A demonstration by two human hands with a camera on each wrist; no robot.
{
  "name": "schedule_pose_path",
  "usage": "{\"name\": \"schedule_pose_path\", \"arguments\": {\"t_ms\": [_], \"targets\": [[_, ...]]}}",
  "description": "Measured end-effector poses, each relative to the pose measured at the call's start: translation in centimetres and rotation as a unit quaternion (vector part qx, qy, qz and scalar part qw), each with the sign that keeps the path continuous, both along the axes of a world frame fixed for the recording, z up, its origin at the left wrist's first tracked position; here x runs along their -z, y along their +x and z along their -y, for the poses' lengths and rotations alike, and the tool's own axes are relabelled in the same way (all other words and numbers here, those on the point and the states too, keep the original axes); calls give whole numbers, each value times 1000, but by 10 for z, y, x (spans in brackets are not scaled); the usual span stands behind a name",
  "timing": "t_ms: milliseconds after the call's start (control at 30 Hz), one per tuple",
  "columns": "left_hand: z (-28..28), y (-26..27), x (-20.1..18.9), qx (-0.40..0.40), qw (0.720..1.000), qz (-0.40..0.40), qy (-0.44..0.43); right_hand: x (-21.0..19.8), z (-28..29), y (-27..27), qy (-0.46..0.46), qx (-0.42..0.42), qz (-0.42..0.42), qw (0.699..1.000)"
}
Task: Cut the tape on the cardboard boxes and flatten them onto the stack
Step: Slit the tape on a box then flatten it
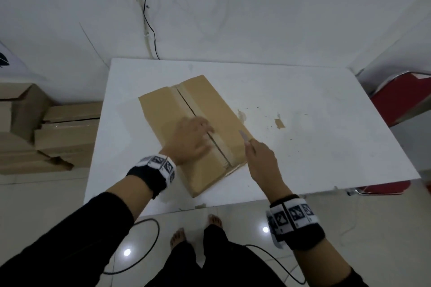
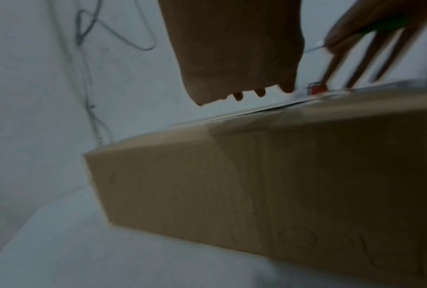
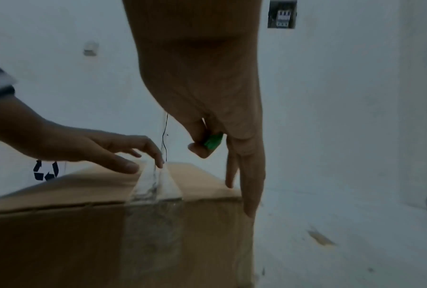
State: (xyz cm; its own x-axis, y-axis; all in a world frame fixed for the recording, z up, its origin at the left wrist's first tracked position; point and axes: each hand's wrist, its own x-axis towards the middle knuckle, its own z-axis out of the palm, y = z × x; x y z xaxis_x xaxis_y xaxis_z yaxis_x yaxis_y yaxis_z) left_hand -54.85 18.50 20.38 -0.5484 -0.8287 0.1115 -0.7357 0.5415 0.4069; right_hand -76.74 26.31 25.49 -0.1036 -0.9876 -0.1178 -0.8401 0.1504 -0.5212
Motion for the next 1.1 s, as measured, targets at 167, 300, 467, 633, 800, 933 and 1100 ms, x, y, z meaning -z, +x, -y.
{"name": "schedule_pose_path", "arguments": {"t_ms": [167,300,467,633,800,933,1100], "targets": [[-26,-19,5,111,990,81,11,24,-9,18,6,77,112,991],[-20,-30,-9,117,981,152,24,29,-7,22,0,72,133,988],[-4,-39,-26,129,970,203,47,33,13,19,-18,59,126,990],[5,-45,-35,123,963,232,61,36,32,19,3,45,104,994],[1,-49,-32,97,968,216,89,43,37,12,12,45,136,990],[-5,-45,-28,65,966,217,127,48,29,-7,-55,70,215,972],[-14,-46,-27,40,965,225,132,41,1,-18,-68,89,256,960]]}}
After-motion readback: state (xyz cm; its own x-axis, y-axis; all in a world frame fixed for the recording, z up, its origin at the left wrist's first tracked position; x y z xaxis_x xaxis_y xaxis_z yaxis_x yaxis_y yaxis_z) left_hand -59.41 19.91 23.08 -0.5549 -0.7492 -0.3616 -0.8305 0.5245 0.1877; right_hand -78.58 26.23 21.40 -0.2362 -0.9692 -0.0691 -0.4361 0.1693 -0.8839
